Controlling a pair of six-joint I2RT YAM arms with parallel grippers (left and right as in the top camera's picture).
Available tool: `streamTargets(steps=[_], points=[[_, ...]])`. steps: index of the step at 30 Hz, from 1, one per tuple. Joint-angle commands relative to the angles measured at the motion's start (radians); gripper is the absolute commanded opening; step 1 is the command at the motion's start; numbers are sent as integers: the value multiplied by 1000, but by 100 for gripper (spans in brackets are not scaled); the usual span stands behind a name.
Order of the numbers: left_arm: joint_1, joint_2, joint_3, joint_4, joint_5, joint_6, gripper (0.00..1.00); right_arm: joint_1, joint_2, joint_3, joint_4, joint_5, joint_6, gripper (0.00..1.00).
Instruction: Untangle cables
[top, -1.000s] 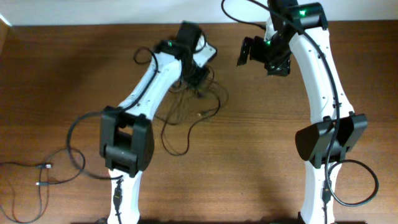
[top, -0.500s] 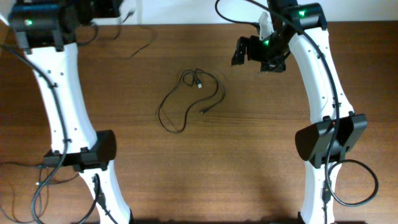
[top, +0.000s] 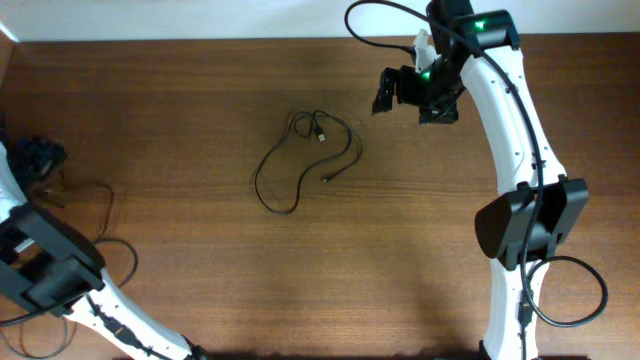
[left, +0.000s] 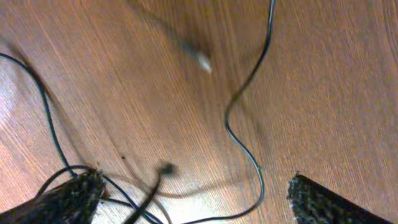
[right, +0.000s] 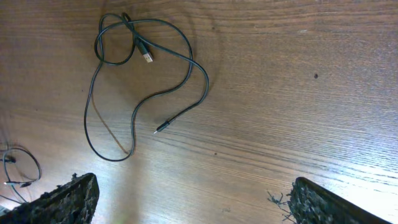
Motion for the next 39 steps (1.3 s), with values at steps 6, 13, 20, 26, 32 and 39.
streamTargets(steps=[6,13,20,26,32,39], points=[[28,-16,189,-96,511,336,88,6,-24,-5,-5,-2,-16,99],[10,-16,188,-325,-540,-238,99,6,-24,-5,-12,-2,-32,99],[-229,-27,188,-111,334,403,88,6,-24,-5,-12,-2,-33,99],[-739,23,188,125,333,468,100,6,-24,-5,-13,14,-33,99],[-963,256,188,357,291,470,99,6,-24,-5,-23,14,-33,99],[-978,320,186,310,264,557,95,6,-24,-5,-27,29,-33,99]])
